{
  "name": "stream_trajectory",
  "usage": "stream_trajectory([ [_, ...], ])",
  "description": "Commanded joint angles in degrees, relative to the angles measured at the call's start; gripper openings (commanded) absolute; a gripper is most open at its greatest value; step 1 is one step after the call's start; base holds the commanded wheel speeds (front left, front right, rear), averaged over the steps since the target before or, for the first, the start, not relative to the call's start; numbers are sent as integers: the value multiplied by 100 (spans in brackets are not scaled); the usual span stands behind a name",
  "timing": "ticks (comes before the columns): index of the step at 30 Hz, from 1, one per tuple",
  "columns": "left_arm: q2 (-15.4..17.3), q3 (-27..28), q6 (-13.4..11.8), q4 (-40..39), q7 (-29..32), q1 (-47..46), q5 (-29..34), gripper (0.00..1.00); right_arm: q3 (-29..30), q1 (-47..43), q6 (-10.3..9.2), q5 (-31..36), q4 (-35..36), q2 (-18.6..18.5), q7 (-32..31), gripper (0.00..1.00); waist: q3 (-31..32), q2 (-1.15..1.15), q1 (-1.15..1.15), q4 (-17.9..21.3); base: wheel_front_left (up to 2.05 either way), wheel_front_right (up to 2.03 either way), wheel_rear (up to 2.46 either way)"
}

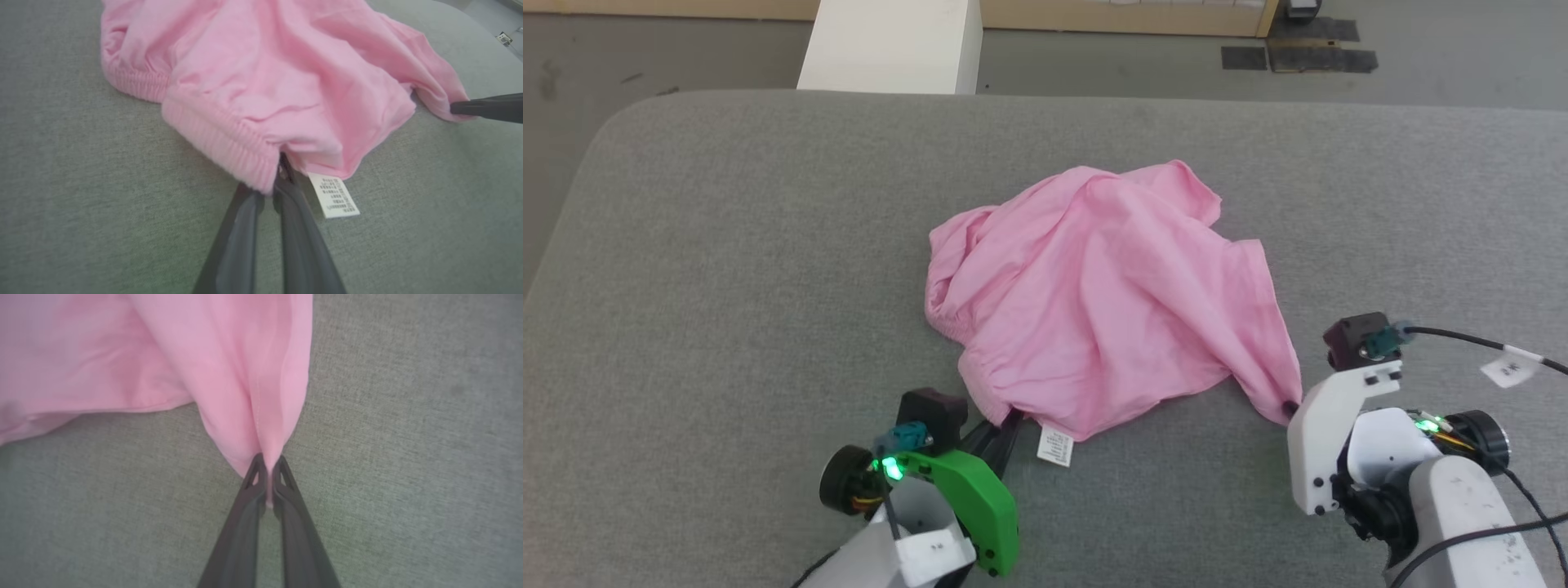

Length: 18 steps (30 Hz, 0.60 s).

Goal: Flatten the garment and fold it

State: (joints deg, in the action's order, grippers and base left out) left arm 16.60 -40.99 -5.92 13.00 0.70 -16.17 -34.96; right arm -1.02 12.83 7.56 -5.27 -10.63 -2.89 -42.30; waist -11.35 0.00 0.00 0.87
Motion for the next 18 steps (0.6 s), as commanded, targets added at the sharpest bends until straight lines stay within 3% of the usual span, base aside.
stream_trajectory([
  [1,118,49,127,-200,78,-5,-162,0,32,-115,-8,-61,263,2,-12,0,131,0,0,104,0,0,0],
  [4,318,159,436,-774,337,-11,-537,0,24,-155,-8,-128,881,-44,-226,0,223,0,0,184,0,0,0],
  [7,721,297,714,-1500,824,-192,-861,0,-66,5,-8,-267,1488,-299,-576,0,264,0,0,257,0,0,0],
  [13,1222,826,889,-2461,1823,-1159,-1530,0,-316,1033,-8,-655,2002,-946,-1295,0,-2,0,0,317,0,0,0],
  [18,1274,1297,883,-2270,2513,-2438,-2037,0,-487,2500,-8,-847,1670,-1347,-1533,0,-496,0,0,357,0,0,0],
])
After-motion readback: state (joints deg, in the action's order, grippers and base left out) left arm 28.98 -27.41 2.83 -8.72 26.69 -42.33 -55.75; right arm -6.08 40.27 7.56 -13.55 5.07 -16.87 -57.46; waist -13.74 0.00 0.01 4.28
